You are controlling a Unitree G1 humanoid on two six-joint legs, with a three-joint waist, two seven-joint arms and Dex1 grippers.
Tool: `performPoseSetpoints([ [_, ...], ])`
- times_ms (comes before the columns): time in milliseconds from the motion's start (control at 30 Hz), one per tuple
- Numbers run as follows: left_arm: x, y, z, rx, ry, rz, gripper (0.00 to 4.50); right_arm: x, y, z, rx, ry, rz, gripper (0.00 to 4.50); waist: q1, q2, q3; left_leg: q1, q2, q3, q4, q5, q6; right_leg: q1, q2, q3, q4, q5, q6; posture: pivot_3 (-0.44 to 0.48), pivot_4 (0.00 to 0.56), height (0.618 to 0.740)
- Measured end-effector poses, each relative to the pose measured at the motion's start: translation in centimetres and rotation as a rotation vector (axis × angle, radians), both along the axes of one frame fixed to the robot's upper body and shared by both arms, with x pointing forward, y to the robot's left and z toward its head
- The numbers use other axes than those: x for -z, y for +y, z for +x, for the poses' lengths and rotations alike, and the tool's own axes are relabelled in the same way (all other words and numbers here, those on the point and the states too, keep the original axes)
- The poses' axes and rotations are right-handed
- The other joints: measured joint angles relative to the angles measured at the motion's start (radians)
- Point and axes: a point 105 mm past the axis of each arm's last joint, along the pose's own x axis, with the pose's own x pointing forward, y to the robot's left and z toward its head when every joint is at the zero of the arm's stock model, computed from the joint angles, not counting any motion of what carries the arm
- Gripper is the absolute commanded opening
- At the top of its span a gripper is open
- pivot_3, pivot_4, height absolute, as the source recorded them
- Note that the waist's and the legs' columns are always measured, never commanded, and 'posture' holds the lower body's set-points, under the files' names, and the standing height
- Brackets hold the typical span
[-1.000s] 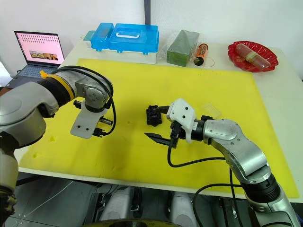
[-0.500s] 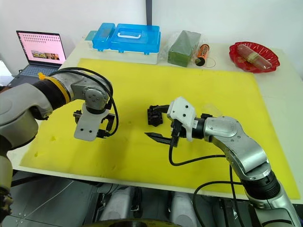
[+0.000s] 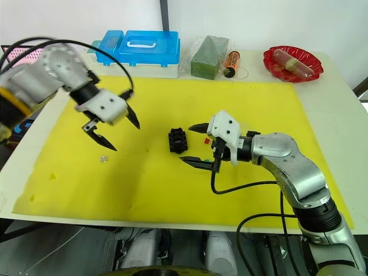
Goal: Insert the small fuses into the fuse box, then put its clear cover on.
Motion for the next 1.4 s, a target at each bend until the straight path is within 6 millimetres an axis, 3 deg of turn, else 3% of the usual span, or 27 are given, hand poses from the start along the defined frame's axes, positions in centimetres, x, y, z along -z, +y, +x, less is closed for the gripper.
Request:
performPoseSetpoints([
  [100, 0.7, 4.1, -2.2, -0.43, 0.23, -0.304, 4.45, -0.3, 0.5, 0.1, -0.005, -0.009, 0.019, 4.5, -0.012, -0.001, 0.001, 0.0, 0.0, -0.001, -0.001, 0.001, -0.002, -0.002, 0.002, 0.008, 0.0, 0.0, 0.0, 0.0, 0.15, 0.74],
  [200, 0.7, 5.5, -3.5, -0.829, 0.458, -0.673, 4.45, -0.3, 0.9, 0.3, -0.015, -0.004, 0.028, 4.5, 0.001, -0.002, 0.001, 0.001, -0.001, -0.004, 0.0, 0.003, -0.006, 0.0, -0.002, 0.011, 0.0, -0.001, 0.001, 0.0, 0.15, 0.74],
  [333, 1.6, 6.2, -5.4, -1.087, 0.701, -0.927, 4.45, -0.5, 1.6, 0.3, -0.057, -0.013, 0.028, 4.5, 0.025, 0.0, 0.002, 0.007, -0.005, -0.007, -0.001, 0.002, -0.006, 0.007, -0.005, 0.011, -0.004, -0.001, 0.001, 0.0, 0.15, 0.74],
  [500, 4.6, 7.8, -7.2, -1.302, 0.93, -1.29, 4.45, -0.3, 2.0, 0.3, -0.089, -0.012, 0.025, 4.5, 0.022, 0.002, 0.002, 0.018, -0.006, -0.007, -0.004, -0.001, -0.01, 0.017, -0.008, 0.01, -0.003, -0.001, 0.002, 0.0, 0.15, 0.74],
  [567, 6.3, 7.9, -7.9, -1.381, 0.976, -1.314, 4.45, -0.1, 2.1, 0.4, -0.093, -0.006, 0.026, 4.5, 0.024, 0.001, 0.002, 0.018, -0.006, -0.007, -0.004, -0.001, -0.011, 0.018, -0.006, 0.01, -0.002, -0.001, 0.002, 0.0, 0.15, 0.74],
  [700, 7.3, 7.6, -7.8, -1.404, 1.045, -1.411, 4.45, 0.0, 2.3, 0.4, -0.096, -0.009, 0.022, 4.5, 0.027, 0.001, 0.001, 0.018, -0.007, -0.007, -0.004, 0.0, -0.012, 0.019, -0.004, 0.01, -0.002, -0.001, 0.002, 0.0, 0.15, 0.74],
  [833, 9.0, 7.3, -7.1, -1.479, 1.127, -1.4, 4.45, 0.2, 2.4, 0.5, -0.093, -0.011, 0.014, 4.5, 0.024, 0.0, 0.0, 0.018, -0.006, -0.007, -0.004, 0.0, -0.011, 0.019, -0.002, 0.01, -0.002, -0.001, 0.002, 0.0, 0.15, 0.74],
  [1067, 8.4, 9.1, -6.1, -1.519, 1.143, -1.39, 4.45, 0.1, 2.3, 0.5, -0.08, -0.013, 0.013, 4.5, 0.023, 0.0, 0.0, 0.018, -0.006, -0.005, -0.004, 0.0, -0.011, 0.018, -0.002, 0.01, -0.002, -0.001, 0.001, 0.0, 0.15, 0.74],
  [1400, 8.7, 8.9, -5.5, -1.527, 1.213, -1.295, 4.45, -0.3, 2.5, 0.3, -0.053, -0.025, 0.012, 4.5, 0.024, 0.0, 0.0, 0.018, -0.006, -0.005, -0.004, 0.0, -0.012, 0.017, -0.005, 0.011, -0.002, -0.002, -0.001, 0.0, 0.15, 0.74],
])
